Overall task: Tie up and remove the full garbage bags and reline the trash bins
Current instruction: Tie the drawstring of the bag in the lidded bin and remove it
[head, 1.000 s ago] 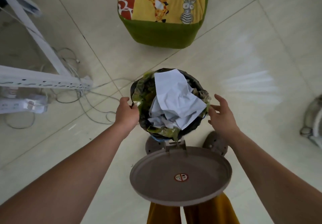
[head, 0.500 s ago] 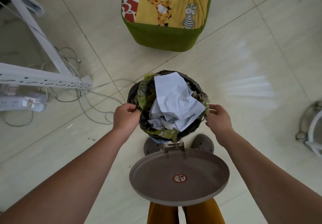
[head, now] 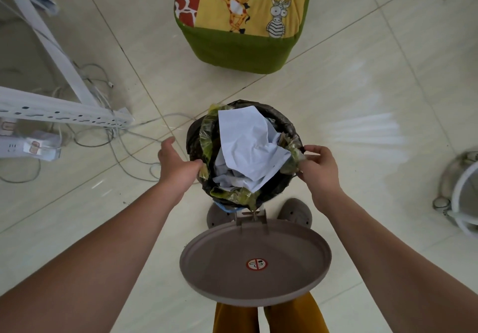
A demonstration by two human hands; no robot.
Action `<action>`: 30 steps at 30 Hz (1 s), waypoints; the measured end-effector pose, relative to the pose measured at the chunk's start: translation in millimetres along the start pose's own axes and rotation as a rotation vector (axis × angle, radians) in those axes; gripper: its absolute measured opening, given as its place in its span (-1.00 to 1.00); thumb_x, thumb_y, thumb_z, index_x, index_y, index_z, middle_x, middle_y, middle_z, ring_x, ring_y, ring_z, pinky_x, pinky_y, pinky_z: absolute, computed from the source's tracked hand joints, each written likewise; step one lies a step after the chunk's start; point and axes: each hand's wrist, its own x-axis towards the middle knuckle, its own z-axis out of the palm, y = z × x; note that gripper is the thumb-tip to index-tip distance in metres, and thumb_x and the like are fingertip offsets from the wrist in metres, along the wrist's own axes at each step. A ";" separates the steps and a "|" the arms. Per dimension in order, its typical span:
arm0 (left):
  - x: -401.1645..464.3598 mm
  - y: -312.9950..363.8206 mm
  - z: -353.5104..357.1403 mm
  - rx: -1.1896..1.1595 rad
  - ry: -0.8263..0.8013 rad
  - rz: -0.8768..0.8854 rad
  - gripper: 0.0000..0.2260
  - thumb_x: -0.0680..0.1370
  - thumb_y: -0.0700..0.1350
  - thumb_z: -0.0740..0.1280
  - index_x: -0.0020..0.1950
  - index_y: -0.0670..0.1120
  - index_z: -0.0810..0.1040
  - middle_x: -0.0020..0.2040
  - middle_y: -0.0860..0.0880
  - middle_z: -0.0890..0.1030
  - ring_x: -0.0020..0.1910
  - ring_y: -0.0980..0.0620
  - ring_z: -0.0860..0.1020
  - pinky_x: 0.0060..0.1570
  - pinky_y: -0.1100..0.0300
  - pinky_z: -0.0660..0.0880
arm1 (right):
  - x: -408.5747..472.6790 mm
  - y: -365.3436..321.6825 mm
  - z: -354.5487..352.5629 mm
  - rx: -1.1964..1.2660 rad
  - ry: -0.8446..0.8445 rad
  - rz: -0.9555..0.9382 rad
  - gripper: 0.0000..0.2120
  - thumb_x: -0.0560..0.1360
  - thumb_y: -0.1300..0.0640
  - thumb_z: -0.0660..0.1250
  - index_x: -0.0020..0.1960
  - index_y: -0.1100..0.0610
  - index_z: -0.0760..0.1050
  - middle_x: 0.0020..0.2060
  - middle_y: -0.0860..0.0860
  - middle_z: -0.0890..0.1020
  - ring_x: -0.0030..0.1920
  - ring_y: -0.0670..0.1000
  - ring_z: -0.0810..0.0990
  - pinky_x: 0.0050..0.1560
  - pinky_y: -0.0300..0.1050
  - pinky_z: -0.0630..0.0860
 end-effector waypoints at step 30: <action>-22.1 48.8 12.2 -0.098 0.119 0.294 -0.86 0.60 -0.15 0.25 0.03 -0.07 0.60 -0.09 -0.05 0.65 -0.11 0.01 0.60 -0.10 0.17 0.53 | 12.7 -37.9 5.8 -0.232 -0.076 -0.242 -0.88 0.58 0.14 0.28 0.00 0.04 0.59 -0.34 -0.06 0.57 -0.33 -0.06 0.52 -0.25 -0.21 0.46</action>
